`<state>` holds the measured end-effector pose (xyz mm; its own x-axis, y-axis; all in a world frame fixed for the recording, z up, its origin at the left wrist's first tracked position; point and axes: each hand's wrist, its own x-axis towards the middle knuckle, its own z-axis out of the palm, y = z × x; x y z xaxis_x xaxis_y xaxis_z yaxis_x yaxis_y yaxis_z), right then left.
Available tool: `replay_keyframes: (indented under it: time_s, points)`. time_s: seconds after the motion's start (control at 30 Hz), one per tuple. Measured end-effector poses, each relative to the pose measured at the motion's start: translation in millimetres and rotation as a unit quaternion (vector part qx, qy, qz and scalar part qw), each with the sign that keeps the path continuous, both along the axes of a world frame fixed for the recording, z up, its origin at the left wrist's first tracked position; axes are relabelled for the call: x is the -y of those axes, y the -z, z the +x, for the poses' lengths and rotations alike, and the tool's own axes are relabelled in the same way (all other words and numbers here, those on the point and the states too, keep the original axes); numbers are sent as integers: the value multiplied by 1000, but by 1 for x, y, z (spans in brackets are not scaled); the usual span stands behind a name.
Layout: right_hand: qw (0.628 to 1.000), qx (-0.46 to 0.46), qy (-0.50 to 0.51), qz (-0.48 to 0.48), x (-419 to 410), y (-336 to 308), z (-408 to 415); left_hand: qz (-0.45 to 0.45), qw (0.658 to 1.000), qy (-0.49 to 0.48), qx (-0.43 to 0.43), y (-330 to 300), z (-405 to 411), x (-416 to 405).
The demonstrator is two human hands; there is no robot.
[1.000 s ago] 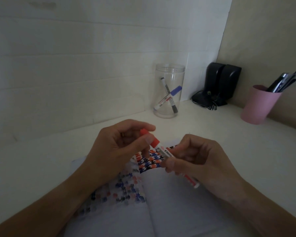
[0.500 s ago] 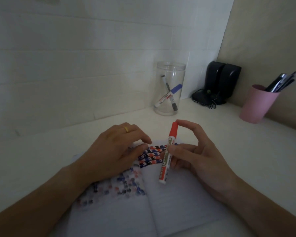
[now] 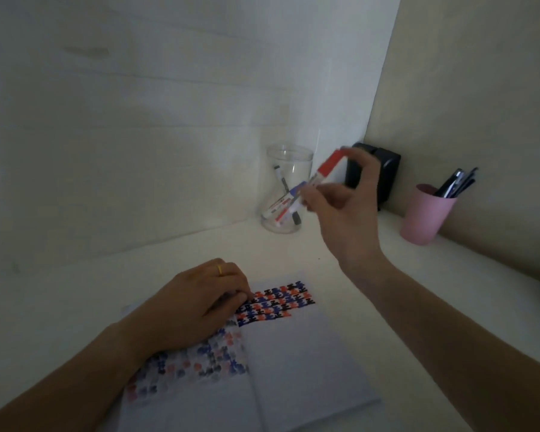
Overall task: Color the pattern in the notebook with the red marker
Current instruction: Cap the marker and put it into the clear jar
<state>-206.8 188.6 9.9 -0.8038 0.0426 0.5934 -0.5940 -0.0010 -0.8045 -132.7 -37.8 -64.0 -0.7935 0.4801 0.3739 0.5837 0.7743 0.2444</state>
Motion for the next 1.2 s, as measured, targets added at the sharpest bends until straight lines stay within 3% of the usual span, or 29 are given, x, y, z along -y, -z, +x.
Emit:
replay_keyframes:
  time_s: [0.07,0.17,0.37,0.53,0.93,1.2]
  points:
    - [995,-79,63,6,8,-30,-28,0,1000,-3,7,0,0,0]
    - [980,-128,148,22,20,-63,-71,-4,1000,-6,10,-1,1,0]
    - [940,-179,231,177,38,-68,-121,-5,1000,-4,12,-2,1,0]
    - [913,-150,208,317,42,-44,-132,-5,1000,-4,16,-2,1,1]
    - [916,-78,219,328,45,-38,-136,-3,1000,5,8,-2,1,3]
    - [886,-71,221,402,42,-34,-135,-6,1000,0,14,-2,1,1]
